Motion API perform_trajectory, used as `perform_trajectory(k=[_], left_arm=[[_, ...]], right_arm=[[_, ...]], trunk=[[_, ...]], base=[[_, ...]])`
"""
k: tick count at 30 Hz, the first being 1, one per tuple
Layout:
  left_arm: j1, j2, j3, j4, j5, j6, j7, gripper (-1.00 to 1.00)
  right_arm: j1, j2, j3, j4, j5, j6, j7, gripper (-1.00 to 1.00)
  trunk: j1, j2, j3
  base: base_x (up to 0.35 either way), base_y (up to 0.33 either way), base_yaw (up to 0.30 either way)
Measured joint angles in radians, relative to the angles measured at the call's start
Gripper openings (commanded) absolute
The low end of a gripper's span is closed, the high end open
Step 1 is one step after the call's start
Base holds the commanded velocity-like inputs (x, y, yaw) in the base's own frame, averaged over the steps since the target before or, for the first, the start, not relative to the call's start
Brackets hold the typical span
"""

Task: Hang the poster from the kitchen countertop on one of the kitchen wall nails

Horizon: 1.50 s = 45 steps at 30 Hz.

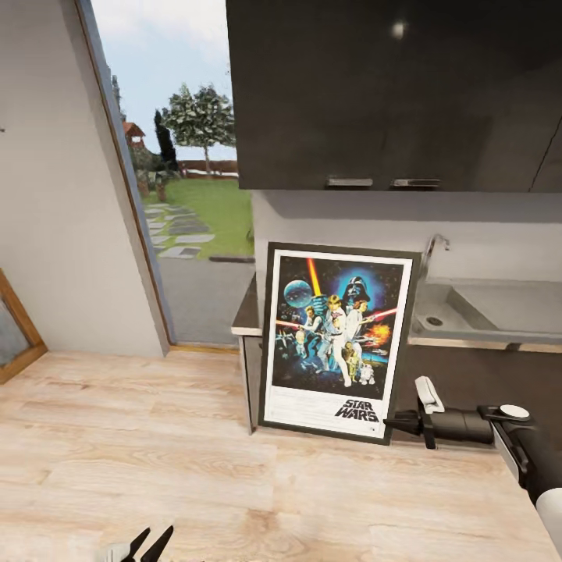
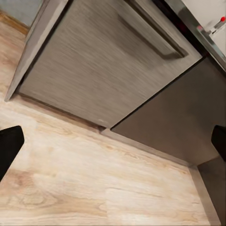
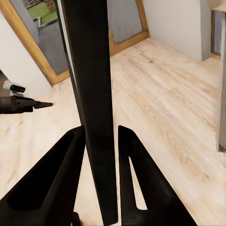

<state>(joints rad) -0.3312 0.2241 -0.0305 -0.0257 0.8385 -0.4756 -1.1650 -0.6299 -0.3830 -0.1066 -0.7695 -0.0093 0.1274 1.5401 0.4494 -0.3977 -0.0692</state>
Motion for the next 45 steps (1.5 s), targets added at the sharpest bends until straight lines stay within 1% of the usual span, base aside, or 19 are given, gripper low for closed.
perform_trajectory(k=[10, 25, 29, 41, 45], left_arm=[[0.000, 0.000, 0.000, 0.000, 0.000, 0.000, 0.000, 1.00], [0.000, 0.000, 0.000, 0.000, 0.000, 0.000, 0.000, 1.00], [0.000, 0.000, 0.000, 0.000, 0.000, 0.000, 0.000, 1.00], [0.000, 0.001, 0.000, 0.000, 0.000, 0.001, 0.000, 1.00], [0.000, 0.001, 0.000, 0.000, 0.000, 0.001, 0.000, 1.00]], right_arm=[[0.000, 0.001, 0.000, 0.000, 0.000, -0.001, 0.000, -1.00], [0.000, 0.001, 0.000, 0.000, 0.000, -0.001, -0.001, -1.00], [0.000, 0.001, -0.001, 0.000, 0.000, 0.000, -0.001, -1.00], [0.000, 0.002, 0.000, 0.000, 0.000, -0.001, -0.001, -1.00], [0.000, 0.003, 0.000, 0.000, 0.000, -0.001, -0.001, -1.00]], trunk=[[0.000, 0.000, -0.004], [0.000, 0.000, -0.010], [0.000, 0.000, -0.012], [0.000, 0.000, -0.012], [0.000, 0.000, -0.012]], base=[[0.016, 0.019, 0.272], [0.267, 0.127, 0.271], [0.268, 0.188, 0.113], [0.256, 0.200, 0.016], [0.250, 0.205, 0.181]])
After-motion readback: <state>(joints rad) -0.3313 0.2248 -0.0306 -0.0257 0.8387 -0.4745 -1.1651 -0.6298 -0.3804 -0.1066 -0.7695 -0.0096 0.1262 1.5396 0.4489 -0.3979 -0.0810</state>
